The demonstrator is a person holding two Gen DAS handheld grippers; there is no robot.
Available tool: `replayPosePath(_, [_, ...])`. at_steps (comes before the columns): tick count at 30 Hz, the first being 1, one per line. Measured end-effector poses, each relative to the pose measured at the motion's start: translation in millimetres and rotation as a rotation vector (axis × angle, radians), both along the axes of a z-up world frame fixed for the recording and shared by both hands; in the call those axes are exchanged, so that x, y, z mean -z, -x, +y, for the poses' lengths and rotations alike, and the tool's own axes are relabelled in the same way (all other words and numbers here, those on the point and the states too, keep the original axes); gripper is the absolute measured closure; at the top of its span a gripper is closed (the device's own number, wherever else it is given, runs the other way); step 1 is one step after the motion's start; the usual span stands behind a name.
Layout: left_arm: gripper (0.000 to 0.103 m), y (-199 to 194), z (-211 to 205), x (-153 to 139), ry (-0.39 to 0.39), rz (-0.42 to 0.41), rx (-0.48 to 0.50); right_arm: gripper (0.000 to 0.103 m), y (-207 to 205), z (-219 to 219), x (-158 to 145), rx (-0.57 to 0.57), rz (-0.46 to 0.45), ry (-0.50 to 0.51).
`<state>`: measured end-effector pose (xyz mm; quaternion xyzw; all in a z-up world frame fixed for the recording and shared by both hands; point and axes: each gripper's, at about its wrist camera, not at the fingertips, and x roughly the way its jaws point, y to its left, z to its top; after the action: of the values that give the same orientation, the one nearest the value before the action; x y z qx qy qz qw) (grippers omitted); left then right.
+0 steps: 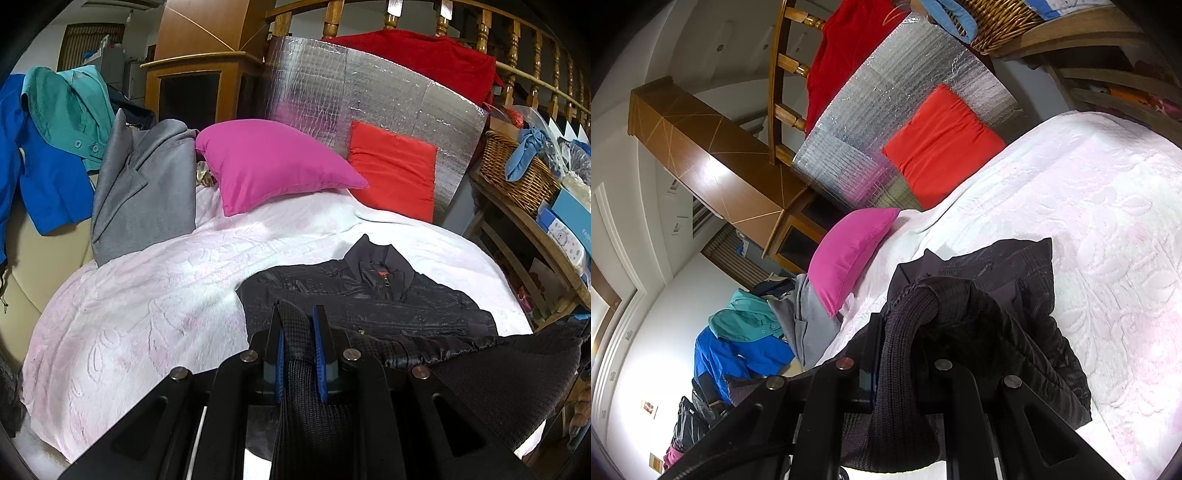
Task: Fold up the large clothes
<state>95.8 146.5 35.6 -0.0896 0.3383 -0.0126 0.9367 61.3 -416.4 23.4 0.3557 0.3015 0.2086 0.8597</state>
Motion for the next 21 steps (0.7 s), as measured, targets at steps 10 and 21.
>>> replayPosePath(10, [0.088,-22.5,-2.8,7.3,-0.019,0.022,-0.008,0.091,-23.8,1.8,5.6,0.002,0.008,-0.001])
replayPosePath(21, [0.088,-48.3,1.4,13.6,-0.019,0.044,-0.031,0.091,-43.6,-0.2,3.4,0.003,0.004,0.006])
